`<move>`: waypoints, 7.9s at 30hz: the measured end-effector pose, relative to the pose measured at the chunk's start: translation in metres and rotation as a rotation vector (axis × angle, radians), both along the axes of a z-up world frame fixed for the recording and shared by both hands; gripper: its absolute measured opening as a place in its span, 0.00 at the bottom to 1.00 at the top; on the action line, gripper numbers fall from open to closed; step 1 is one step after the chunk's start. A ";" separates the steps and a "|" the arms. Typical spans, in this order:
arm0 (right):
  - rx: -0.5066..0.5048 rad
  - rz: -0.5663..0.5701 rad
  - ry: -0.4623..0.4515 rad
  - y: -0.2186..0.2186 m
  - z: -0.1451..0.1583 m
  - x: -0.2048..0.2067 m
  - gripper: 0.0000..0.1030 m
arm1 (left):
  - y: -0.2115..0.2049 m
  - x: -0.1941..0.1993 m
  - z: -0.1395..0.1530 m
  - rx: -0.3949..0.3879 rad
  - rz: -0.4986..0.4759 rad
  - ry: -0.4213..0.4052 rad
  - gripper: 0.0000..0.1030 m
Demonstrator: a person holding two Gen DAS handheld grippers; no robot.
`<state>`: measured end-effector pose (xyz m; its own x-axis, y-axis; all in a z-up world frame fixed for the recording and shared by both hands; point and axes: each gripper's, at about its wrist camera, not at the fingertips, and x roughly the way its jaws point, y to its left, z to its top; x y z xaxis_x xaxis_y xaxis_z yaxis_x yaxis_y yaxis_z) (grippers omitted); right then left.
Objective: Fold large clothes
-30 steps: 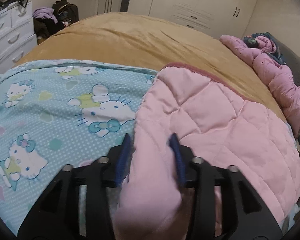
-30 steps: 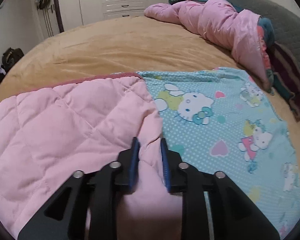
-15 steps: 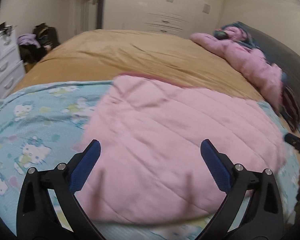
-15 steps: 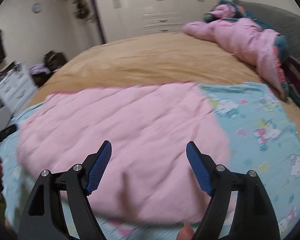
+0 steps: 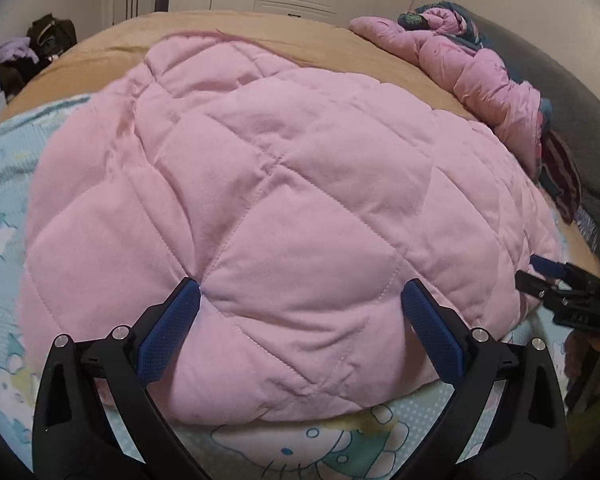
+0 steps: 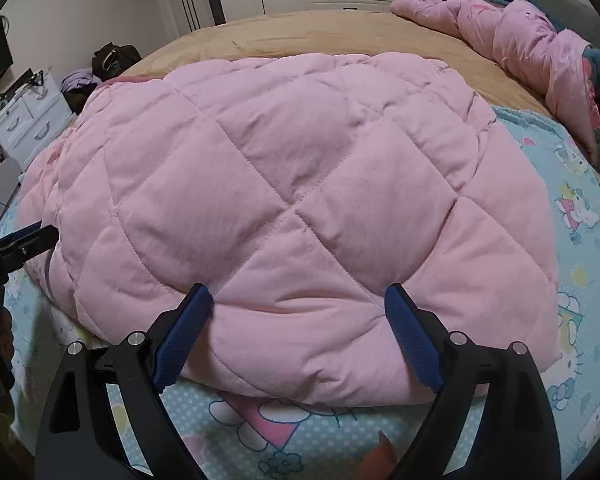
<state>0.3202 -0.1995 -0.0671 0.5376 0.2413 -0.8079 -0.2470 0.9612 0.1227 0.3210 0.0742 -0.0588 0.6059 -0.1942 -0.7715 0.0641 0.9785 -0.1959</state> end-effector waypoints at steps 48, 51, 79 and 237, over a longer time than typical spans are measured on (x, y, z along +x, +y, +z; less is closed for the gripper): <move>0.303 -0.010 0.315 -0.135 -0.049 0.114 0.96 | 0.115 0.068 -0.009 0.036 0.185 0.098 0.92; 0.316 0.009 0.316 -0.133 -0.053 0.117 0.95 | 0.118 0.073 -0.017 0.005 0.172 0.113 0.92; 0.366 0.030 0.184 -0.085 0.022 0.089 0.26 | 0.082 0.046 0.028 -0.140 0.129 0.032 0.21; 0.059 -0.028 -0.316 -0.025 0.070 -0.293 0.96 | -0.024 -0.286 0.055 0.069 0.197 -0.210 0.91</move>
<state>0.0273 -0.2243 0.0029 0.7668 0.2644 -0.5849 -0.2551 0.9617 0.1004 0.0354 0.0507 -0.0037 0.7746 -0.0085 -0.6324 -0.0963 0.9867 -0.1313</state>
